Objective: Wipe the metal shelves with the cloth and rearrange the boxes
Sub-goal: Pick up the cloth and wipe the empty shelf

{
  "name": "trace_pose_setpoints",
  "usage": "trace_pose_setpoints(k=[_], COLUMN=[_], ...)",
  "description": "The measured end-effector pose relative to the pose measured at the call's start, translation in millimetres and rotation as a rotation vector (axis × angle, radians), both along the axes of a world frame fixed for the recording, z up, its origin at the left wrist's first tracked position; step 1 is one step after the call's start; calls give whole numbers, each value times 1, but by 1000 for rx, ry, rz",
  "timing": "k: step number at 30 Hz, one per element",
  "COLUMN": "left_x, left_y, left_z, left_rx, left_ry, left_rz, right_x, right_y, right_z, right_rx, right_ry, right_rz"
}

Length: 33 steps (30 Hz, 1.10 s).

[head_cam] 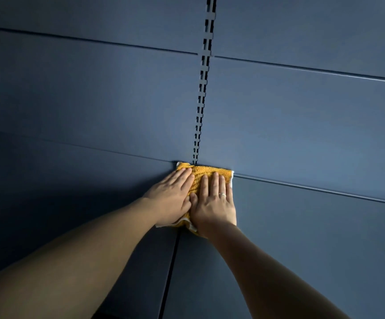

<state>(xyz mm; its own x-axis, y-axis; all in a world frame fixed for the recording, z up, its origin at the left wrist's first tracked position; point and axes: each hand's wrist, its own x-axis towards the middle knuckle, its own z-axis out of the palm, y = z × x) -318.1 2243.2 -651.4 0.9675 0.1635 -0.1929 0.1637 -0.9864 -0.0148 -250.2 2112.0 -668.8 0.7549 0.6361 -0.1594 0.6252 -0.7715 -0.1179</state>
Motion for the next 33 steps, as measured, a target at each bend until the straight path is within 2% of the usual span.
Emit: trace_pose_setpoints(k=[8, 19, 26, 33], left_x=[-35, -133, -146, -142], left_y=[-10, -62, -67, -78], left_z=[-6, -5, 3, 13], left_rx=[-15, -61, -78, -98], left_ry=[-23, -17, 29, 86], left_rz=[79, 2, -12, 55], right_x=[-30, -124, -131, -129], right_y=[-10, -78, -109, -98], right_z=[2, 9, 25, 11], right_rx=[14, -50, -86, -26], right_ry=[32, 76, 115, 86], right_rz=[61, 107, 225, 180])
